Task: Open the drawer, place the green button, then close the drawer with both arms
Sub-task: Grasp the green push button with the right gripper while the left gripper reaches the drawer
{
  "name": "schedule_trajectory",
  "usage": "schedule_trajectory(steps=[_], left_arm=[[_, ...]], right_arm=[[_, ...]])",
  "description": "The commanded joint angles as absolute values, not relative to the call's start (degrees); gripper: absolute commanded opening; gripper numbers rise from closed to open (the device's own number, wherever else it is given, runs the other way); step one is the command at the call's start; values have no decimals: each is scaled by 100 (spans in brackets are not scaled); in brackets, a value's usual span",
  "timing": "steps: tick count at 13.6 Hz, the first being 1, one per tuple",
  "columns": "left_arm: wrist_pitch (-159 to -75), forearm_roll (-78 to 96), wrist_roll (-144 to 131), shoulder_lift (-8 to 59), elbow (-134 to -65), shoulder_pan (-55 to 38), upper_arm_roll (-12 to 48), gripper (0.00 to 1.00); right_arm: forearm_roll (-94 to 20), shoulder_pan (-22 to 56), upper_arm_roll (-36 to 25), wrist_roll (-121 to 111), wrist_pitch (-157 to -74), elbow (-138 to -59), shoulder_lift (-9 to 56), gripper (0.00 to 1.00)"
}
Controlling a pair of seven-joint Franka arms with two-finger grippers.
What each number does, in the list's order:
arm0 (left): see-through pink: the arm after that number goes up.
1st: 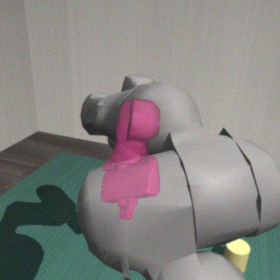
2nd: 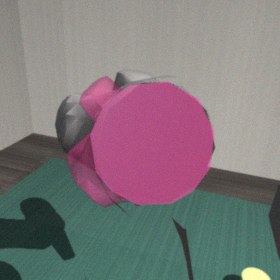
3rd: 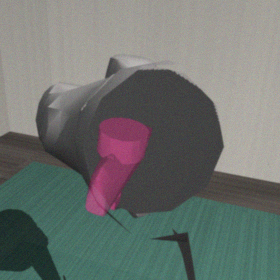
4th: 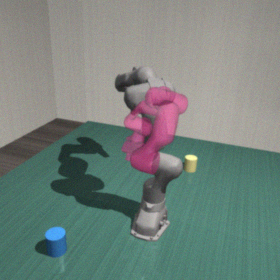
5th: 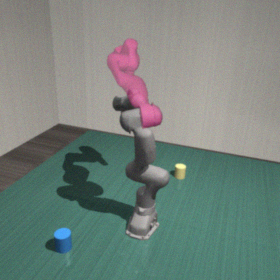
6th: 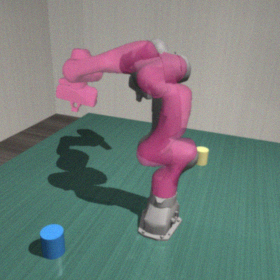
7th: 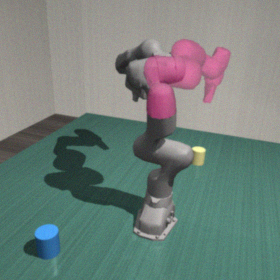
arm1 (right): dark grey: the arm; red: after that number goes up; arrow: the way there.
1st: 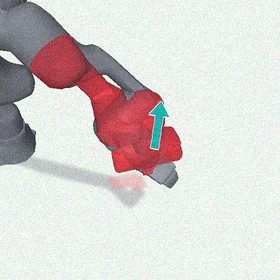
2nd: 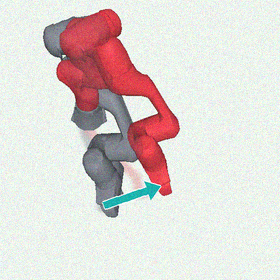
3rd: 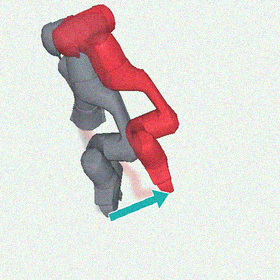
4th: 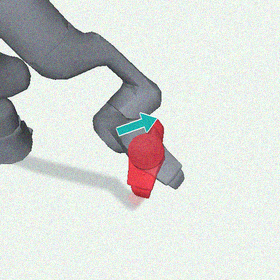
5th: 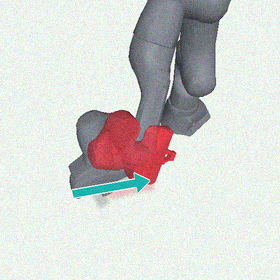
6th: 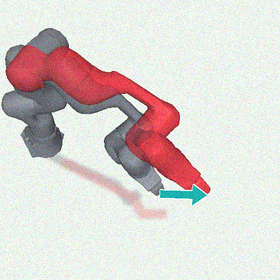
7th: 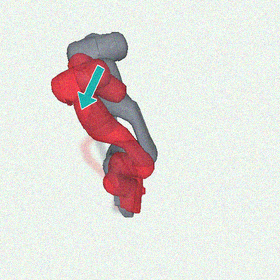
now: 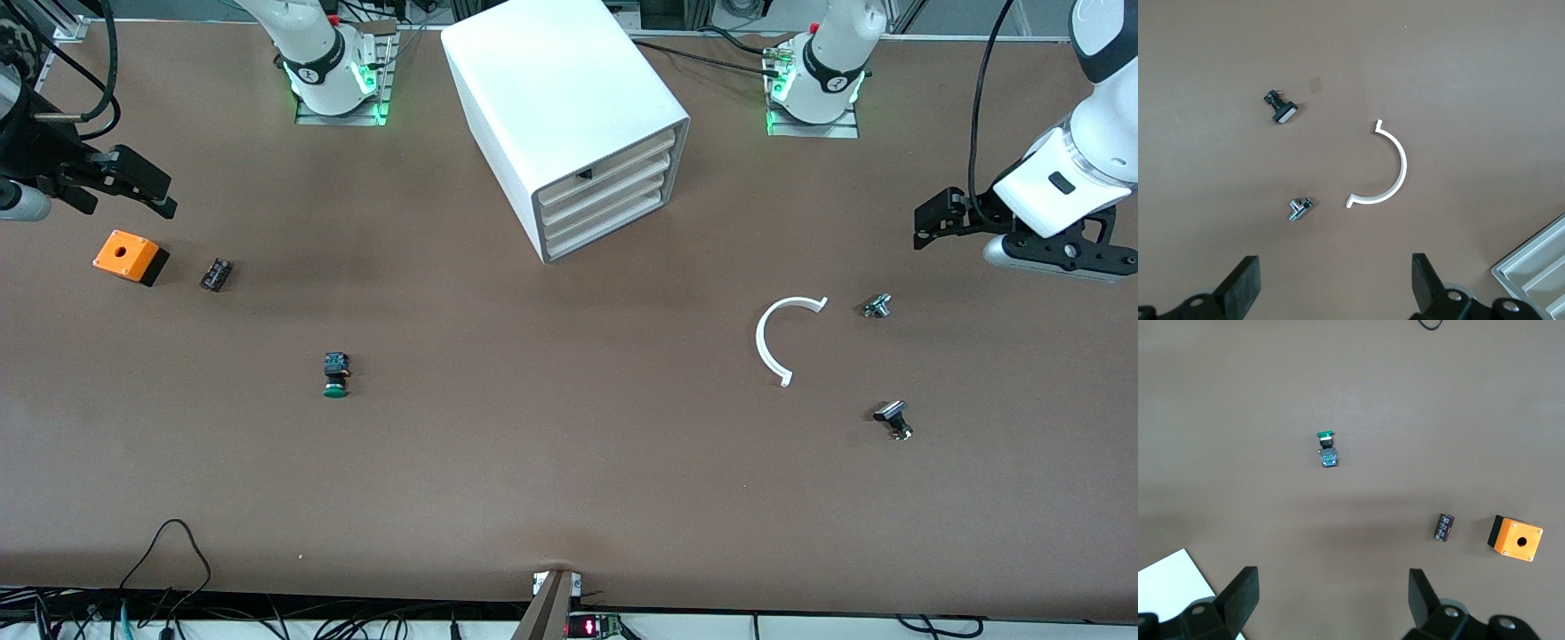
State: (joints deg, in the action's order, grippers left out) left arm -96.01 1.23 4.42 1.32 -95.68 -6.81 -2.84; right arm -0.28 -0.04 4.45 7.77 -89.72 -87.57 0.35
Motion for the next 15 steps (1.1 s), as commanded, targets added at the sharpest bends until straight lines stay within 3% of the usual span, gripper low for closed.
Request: schedule_trajectory(steps=[1, 8, 12, 15], left_arm=[[-9396, 70, 413, 229, -9360, -686, -316, 100], [-9387, 79, 387, 237, -9352, -712, -308, 100], [-9256, 176, 404, 237, -9343, -703, -308, 100], [-8686, 684, 386, 229, -9334, -729, -290, 100]], right_arm=[[-62, -88, 422, 694, -8973, -8718, 18, 99], [-53, -70, 387, 536, -8938, -9035, 149, 99], [-53, -35, 396, 606, -9307, -9193, 877, 99], [-70, 17, 422, 545, -9772, -9193, 1501, 99]])
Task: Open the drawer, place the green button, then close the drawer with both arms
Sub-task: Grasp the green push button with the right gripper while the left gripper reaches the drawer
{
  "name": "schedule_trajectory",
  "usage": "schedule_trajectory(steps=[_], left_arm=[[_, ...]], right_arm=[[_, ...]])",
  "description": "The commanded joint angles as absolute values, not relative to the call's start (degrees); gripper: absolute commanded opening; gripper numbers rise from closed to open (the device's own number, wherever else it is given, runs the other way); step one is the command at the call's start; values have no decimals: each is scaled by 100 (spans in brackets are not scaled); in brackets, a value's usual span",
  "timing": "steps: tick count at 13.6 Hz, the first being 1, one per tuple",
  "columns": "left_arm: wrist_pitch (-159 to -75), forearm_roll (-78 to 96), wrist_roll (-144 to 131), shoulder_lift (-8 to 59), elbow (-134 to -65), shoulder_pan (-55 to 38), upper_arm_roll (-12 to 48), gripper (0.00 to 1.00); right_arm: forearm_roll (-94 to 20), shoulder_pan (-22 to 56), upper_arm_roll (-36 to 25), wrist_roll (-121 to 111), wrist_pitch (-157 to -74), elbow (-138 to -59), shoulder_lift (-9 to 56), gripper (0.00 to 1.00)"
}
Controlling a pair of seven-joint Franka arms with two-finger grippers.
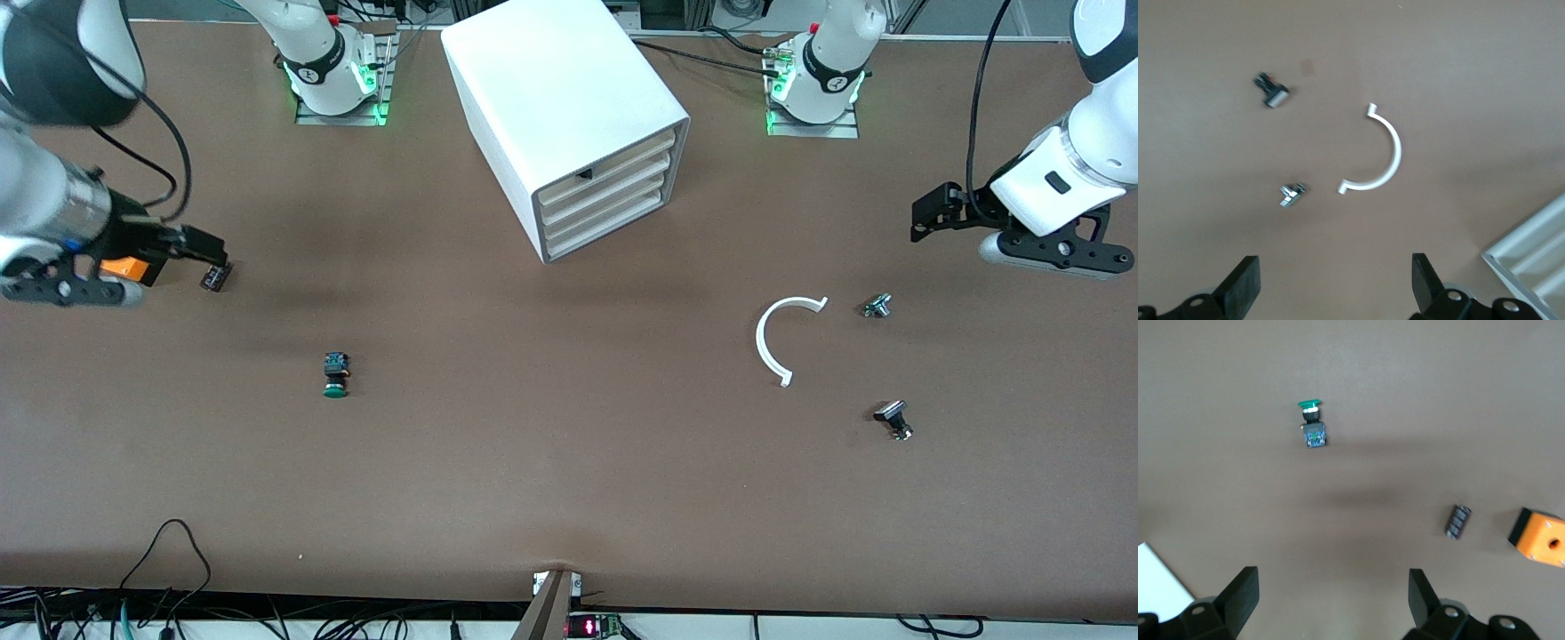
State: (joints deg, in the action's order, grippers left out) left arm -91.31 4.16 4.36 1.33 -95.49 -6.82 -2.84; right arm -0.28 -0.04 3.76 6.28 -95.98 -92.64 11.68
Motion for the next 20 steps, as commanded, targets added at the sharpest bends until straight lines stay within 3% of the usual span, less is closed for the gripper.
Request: schedule_trajectory(steps=[1, 4, 9, 20], left_arm=[[-8318, 799, 404, 220, -9334, -764, -290, 100], [-7429, 1781, 387, 237, -9334, -773, -299, 100], [-7357, 3565, 448, 798, -9343, -703, -299, 100], [-7181, 5246, 2599, 2293, -9396, -782, -255, 100]], right_arm=[[-70, 113, 422, 545, -9913, -9202, 1686, 99], [-88, 237, 431, 536, -10570, -9403, 2029, 99], [-70, 475, 439, 519, -12232, -10291, 2547, 99], [-35, 440, 422, -343, -13473, -10494, 3419, 99]])
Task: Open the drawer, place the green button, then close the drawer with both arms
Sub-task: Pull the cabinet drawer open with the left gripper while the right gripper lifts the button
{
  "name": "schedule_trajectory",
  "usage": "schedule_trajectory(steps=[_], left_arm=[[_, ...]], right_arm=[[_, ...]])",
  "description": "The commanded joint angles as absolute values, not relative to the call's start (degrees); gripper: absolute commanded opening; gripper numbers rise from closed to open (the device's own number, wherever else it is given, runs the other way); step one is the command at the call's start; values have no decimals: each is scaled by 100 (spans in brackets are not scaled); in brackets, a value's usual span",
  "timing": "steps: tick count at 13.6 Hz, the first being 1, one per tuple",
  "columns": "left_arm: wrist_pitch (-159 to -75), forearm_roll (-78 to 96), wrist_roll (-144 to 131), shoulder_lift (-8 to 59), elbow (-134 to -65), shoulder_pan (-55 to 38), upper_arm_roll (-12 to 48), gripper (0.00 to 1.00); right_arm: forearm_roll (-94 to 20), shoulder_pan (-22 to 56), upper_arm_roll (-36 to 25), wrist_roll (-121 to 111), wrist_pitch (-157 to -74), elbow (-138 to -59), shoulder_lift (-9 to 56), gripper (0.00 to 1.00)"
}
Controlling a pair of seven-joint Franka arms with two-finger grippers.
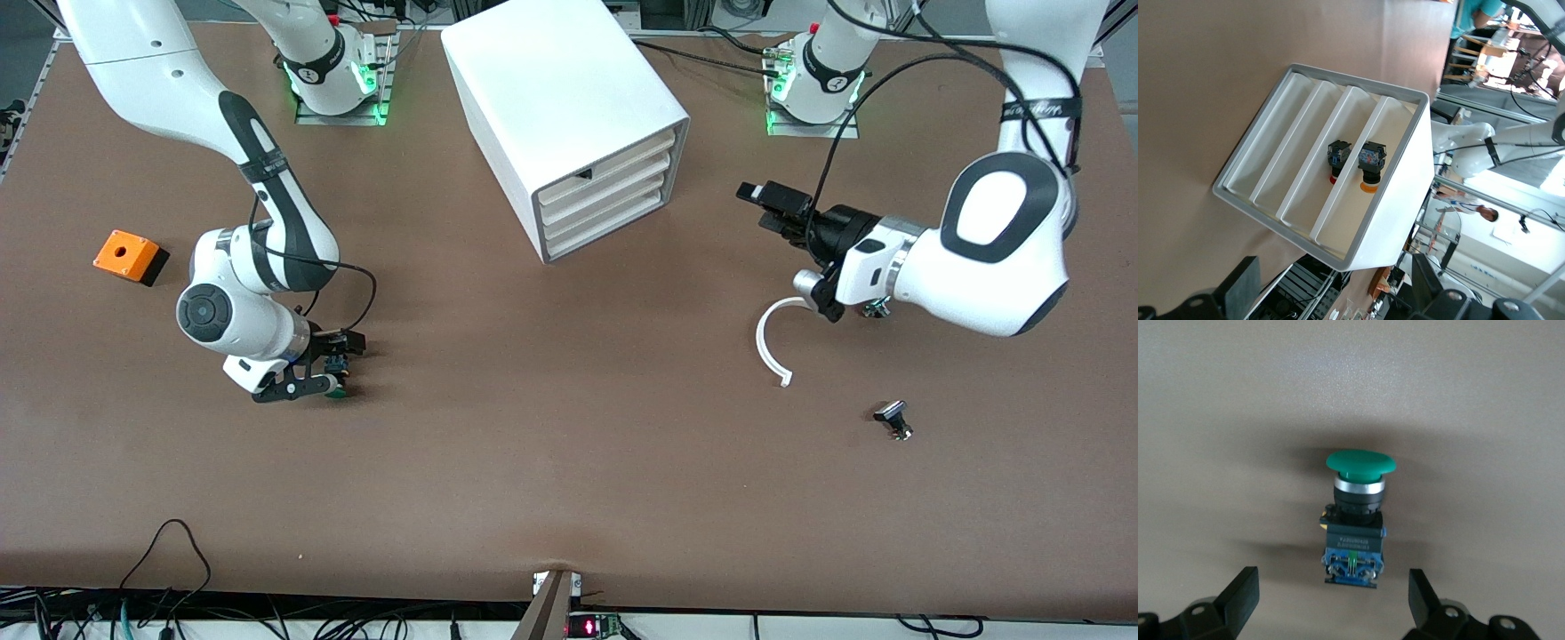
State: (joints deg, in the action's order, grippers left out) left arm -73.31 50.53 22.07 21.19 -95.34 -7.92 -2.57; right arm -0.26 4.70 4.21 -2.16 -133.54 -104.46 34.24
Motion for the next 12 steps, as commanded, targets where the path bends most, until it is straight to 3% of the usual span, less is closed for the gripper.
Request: schedule_trajectory(steps=[1, 5, 9, 12], left_arm=[[-7198, 5386, 2984, 2477, -9396, -782, -255, 100], [-7190, 5994, 4034, 2988, -9430, -739, -264, 100], [-7539, 6178, 4034, 3550, -9387, -948, -255, 100], [-7978, 6091, 4069, 3674, -9536, -1133, -264, 100]], right_arm=[[-35, 439, 413, -412, -13517, -10512, 3436, 99], [-44, 404, 396, -422, -13605, -10547, 3542, 95], [-35, 413, 396, -431, -13614, -10538, 3551, 49], [-35, 422, 396, -431, -13623, -10521, 3560, 25]])
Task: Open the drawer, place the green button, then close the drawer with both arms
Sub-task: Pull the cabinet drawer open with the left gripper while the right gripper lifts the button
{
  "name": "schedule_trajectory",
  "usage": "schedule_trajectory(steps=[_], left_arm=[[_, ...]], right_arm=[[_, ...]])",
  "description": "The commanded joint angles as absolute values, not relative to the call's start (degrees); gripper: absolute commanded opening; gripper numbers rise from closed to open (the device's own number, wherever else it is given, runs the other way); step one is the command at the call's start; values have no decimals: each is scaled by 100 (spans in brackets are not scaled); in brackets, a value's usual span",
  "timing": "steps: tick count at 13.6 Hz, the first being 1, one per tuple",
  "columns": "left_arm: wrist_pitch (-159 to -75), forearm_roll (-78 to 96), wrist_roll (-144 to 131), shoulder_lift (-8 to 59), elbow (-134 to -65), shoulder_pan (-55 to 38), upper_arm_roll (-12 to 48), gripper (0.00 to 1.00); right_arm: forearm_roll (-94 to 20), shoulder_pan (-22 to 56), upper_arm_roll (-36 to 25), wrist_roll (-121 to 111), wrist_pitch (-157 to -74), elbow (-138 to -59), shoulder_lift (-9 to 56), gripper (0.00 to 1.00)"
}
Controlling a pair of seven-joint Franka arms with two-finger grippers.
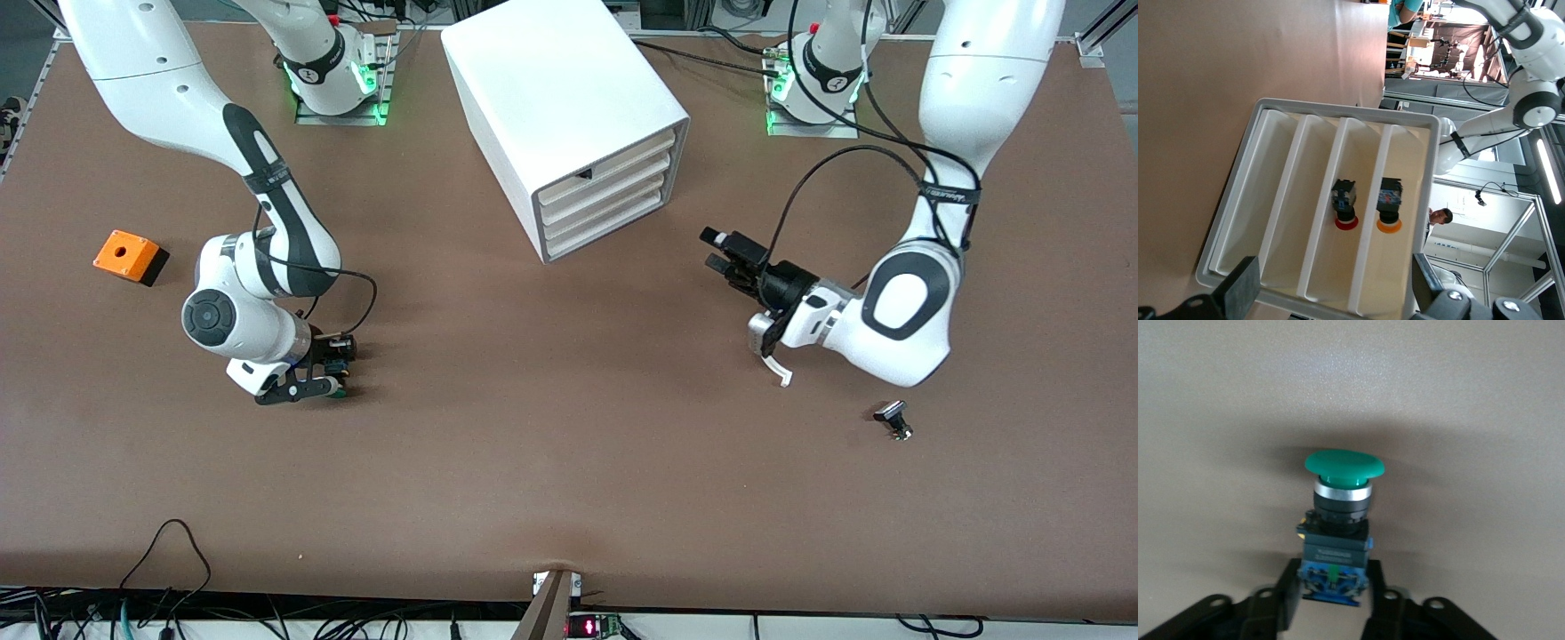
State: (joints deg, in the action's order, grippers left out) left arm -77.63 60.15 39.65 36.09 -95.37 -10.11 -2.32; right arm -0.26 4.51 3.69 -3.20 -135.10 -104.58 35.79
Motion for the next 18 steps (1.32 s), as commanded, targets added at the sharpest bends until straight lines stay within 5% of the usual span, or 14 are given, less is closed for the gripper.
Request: schedule_trajectory(steps=[1, 5, 10, 18], left_arm=[[-8198, 6100, 4226, 3691, -9641, -1134, -264, 100], [-8734, 6196, 5173, 3850, -10246, -1195, -124, 93], [-9501, 7135, 5704, 3788, -11432, -1187, 658, 83], [-9940, 7181, 6020, 3823, -11733, -1520, 958, 59]], right_arm=[[-35, 422, 396, -431, -13623, -10521, 3560, 17], [-44, 483, 422, -369, -13597, -10424, 3525, 0], [-88, 781, 457, 95, -13422, -10082, 3472, 0], [-141, 1423, 466, 1440, -12130, -8861, 3524, 0]])
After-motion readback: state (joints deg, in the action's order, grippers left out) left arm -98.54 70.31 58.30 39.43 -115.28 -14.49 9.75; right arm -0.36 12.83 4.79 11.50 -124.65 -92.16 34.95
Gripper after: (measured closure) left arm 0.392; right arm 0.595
